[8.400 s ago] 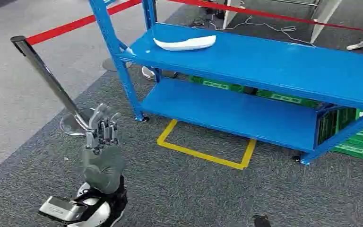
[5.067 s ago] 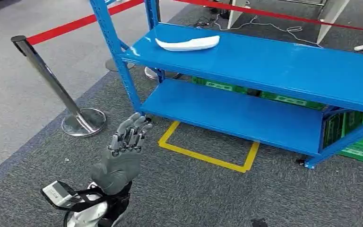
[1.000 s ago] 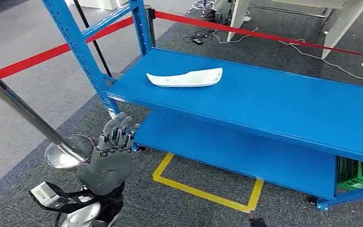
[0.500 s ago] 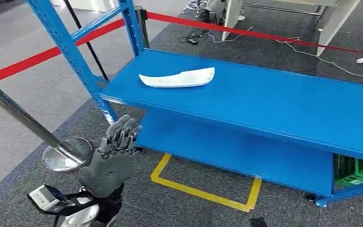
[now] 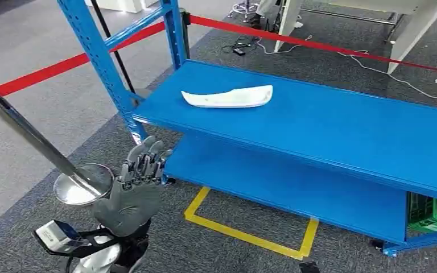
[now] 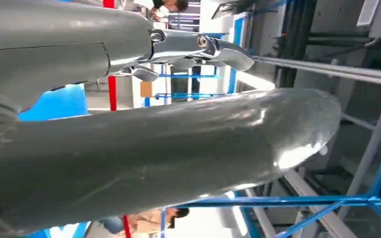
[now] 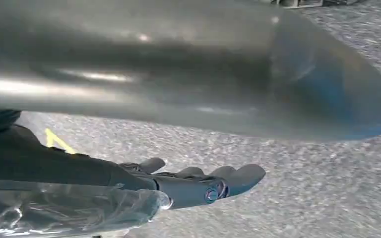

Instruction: Take the parts from the cabinet and place them on the table.

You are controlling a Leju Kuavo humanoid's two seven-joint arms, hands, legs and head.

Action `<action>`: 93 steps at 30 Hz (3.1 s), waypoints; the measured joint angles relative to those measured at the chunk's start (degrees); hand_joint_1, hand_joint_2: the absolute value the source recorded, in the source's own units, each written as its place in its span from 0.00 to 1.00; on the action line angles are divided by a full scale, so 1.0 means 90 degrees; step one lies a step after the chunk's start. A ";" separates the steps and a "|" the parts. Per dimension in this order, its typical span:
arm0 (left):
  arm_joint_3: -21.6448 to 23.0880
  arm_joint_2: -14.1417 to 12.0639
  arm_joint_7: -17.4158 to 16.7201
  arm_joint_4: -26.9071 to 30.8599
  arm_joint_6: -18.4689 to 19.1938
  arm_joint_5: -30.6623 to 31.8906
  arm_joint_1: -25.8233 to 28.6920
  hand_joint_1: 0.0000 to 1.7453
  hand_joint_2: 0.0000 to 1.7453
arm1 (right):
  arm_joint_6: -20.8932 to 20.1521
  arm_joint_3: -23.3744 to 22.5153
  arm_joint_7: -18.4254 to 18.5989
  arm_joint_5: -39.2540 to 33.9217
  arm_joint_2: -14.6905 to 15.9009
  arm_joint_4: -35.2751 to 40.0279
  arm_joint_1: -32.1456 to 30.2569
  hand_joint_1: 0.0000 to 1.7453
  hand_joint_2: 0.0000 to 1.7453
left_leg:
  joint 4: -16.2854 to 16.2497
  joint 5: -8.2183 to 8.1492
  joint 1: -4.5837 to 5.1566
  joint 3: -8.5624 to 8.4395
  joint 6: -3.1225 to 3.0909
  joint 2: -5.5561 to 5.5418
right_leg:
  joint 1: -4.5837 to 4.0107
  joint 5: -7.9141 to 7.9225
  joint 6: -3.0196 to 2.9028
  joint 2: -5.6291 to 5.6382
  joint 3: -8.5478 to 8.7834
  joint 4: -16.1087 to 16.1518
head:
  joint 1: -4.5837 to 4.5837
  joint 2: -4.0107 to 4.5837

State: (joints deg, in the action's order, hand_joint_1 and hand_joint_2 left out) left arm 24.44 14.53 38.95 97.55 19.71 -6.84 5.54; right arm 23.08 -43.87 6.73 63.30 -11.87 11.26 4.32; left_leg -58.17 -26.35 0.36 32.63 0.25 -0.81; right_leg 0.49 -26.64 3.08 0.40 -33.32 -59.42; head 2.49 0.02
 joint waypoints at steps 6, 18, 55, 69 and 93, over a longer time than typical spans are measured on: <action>0.0000 -0.0012 0.0000 -0.0012 -0.0126 -0.0112 -0.0005 0.00 0.00 | 0.0010 -0.0039 0.0024 -0.0007 -0.0010 0.0002 -0.0002 0.00 0.00 | -0.0370 -0.0267 -0.0023 0.0207 0.0197 0.0021 | 0.0037 0.0038 -0.0218 0.0014 0.0004 0.0019 | 0.0085 0.0000; -0.0005 -0.0012 0.0000 -0.0049 -0.0146 -0.0168 -0.0005 0.00 0.00 | 0.0010 -0.0104 0.0027 -0.0010 -0.0005 0.0005 -0.0002 0.00 0.00 | 0.0013 0.0202 -0.0055 0.0271 0.0091 0.0013 | 0.0022 -0.0068 -0.0010 0.0033 0.0078 0.0064 | 0.0051 0.0000; -0.0015 -0.0002 0.0000 -0.0158 -0.0175 -0.0267 -0.0020 0.00 0.00 | -0.0189 -0.0338 0.0753 0.0007 0.0017 0.0017 0.0010 0.00 0.00 | 0.0196 -0.0072 -0.0044 -0.0259 -0.0153 0.0037 | 0.0017 -0.0821 0.0114 0.0003 -0.0846 -0.1668 | -0.0017 0.0000; -0.0010 -0.0015 0.0000 -0.0185 -0.0240 -0.0279 -0.0032 0.00 0.00 | -0.0185 -0.0469 0.0738 -0.0027 0.0034 0.0017 0.0035 0.00 0.00 | -0.1198 -0.0980 -0.0055 0.0187 0.0223 0.0026 | 0.0015 0.0383 -0.0260 0.0010 -0.0293 0.0056 | 0.0024 0.0000; -0.0007 -0.0012 0.0000 -0.0255 -0.0318 -0.0359 -0.0045 0.00 0.00 | -0.0313 -0.0522 0.0794 0.0010 0.0044 0.0017 0.0039 0.00 0.00 | 0.0132 0.0118 0.0004 0.0006 0.0011 0.0028 | -0.0013 0.0107 -0.0074 0.0014 0.0031 0.0082 | -0.0046 0.0000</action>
State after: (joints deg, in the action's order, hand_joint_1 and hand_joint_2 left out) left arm 24.37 14.43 38.95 95.25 16.85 -10.08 5.14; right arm 20.26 -48.57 13.88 63.39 -11.47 11.41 4.67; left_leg -56.98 -25.29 0.40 32.68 0.35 -0.55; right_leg 0.37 -25.68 2.41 0.52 -33.05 -58.68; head 2.08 0.02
